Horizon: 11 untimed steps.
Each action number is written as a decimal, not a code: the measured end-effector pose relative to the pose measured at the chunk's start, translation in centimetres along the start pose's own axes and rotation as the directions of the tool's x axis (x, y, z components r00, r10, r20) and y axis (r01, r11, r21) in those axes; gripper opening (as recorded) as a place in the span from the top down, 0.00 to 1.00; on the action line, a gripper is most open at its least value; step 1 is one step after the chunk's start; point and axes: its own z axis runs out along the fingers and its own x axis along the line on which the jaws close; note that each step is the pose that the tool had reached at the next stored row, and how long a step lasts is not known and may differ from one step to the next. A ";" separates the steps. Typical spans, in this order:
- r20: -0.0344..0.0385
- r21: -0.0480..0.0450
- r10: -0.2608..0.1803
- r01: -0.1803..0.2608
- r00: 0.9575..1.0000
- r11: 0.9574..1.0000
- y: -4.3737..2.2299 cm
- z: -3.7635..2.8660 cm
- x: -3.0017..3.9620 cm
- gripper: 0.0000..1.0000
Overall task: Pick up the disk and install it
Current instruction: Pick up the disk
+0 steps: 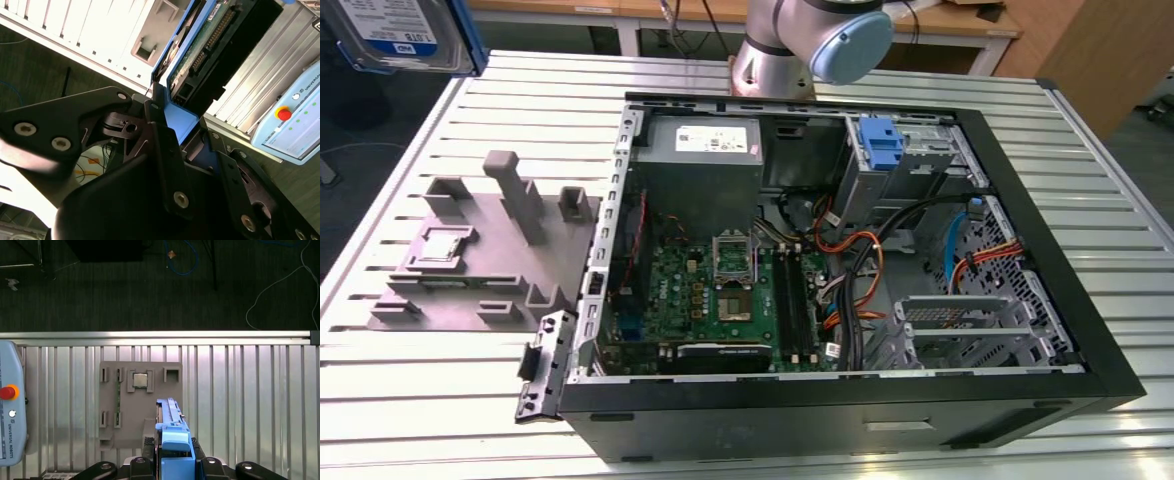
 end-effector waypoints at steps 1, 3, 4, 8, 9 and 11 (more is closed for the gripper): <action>0.000 0.000 0.000 0.000 1.000 1.000 0.00 0.00 0.00 0.63; 0.000 0.000 0.000 0.000 1.000 1.000 0.00 0.00 0.00 0.63; 0.000 0.000 0.000 0.000 1.000 1.000 -0.01 0.00 0.00 0.63; 0.000 0.000 0.000 0.000 1.000 1.000 -0.01 0.00 0.00 0.63; 0.000 0.000 0.000 0.000 1.000 1.000 -0.02 0.00 0.00 0.63; 0.000 0.000 0.000 0.000 1.000 1.000 -0.20 0.00 0.00 0.63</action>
